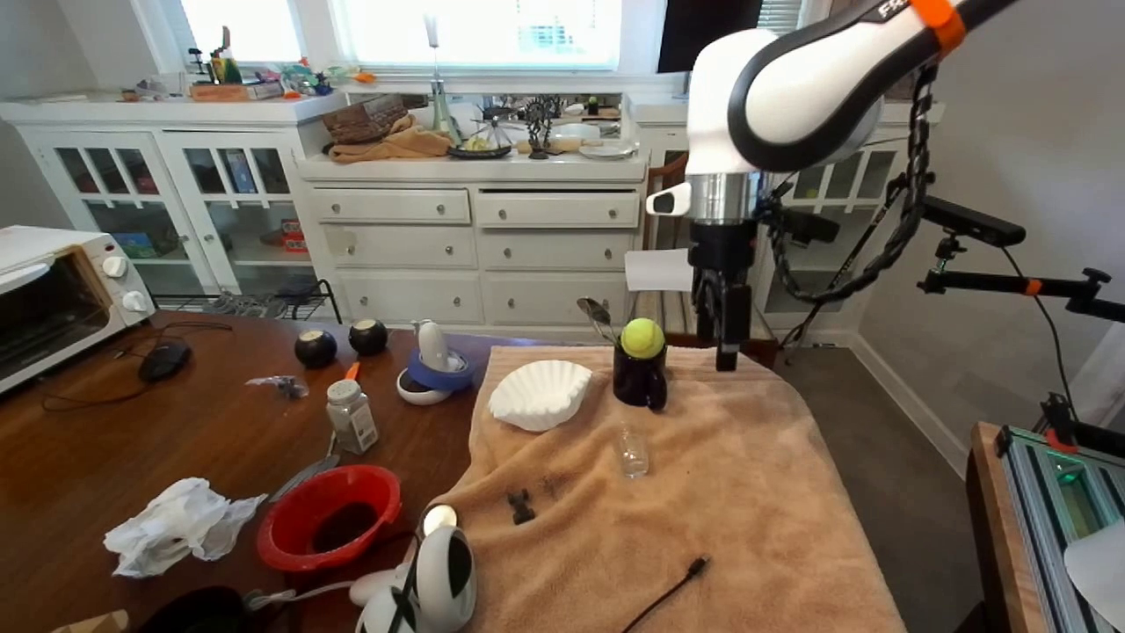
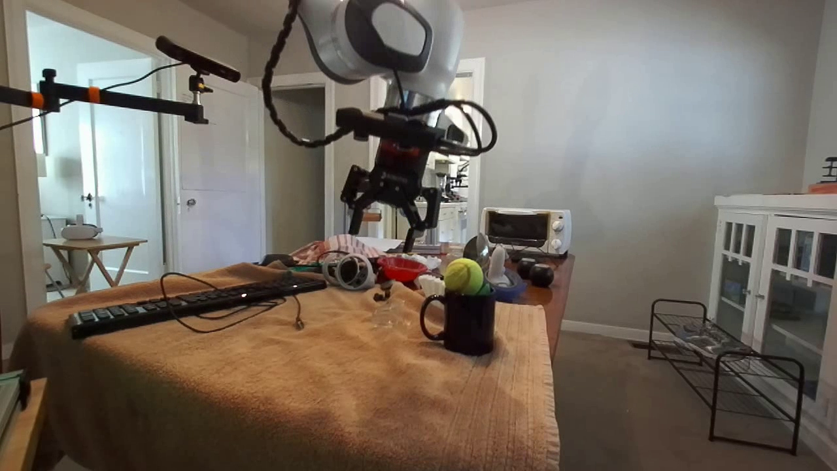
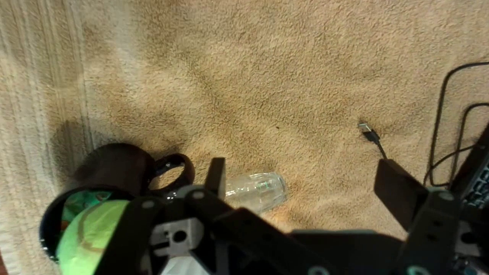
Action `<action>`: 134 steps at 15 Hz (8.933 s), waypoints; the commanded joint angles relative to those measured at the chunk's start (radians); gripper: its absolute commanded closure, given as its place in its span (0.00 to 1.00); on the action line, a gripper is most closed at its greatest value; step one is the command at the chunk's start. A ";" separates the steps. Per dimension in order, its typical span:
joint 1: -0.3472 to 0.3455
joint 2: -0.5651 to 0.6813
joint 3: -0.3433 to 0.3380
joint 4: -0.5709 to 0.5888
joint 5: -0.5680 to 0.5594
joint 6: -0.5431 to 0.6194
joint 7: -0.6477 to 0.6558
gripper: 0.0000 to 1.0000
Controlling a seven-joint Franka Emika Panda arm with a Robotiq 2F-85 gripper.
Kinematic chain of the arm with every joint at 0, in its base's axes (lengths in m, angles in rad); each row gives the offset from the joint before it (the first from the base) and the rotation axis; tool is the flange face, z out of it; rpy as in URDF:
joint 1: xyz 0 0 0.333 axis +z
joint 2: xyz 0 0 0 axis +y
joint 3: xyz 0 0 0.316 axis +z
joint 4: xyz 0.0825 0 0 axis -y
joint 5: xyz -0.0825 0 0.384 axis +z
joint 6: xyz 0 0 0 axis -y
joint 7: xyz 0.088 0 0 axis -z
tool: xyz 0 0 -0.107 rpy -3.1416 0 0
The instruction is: Put the glass cup in an upright position and put the green ball on the glass cup
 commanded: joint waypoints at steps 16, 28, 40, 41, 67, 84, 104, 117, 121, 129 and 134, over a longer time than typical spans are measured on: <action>-0.066 0.277 0.111 0.120 -0.013 0.150 -0.184 0.00; -0.066 0.354 0.170 0.172 -0.111 0.177 -0.211 0.00; -0.091 0.453 0.204 0.234 -0.104 0.238 -0.233 0.00; -0.092 0.456 0.207 0.238 -0.102 0.236 -0.232 0.00; -0.112 0.393 0.224 0.247 0.026 -0.047 -0.049 0.09; -0.073 0.400 0.275 0.281 0.024 -0.078 -0.069 0.00; 0.009 0.250 0.230 0.330 -0.209 -0.058 0.039 0.00; -0.041 -0.111 0.078 0.145 -0.425 0.138 0.515 0.00; -0.044 -0.094 0.069 0.167 -0.440 0.116 0.544 0.00; -0.062 0.008 0.041 0.175 -0.420 0.168 0.593 0.00; -0.056 0.032 0.034 0.157 -0.425 0.149 0.659 0.00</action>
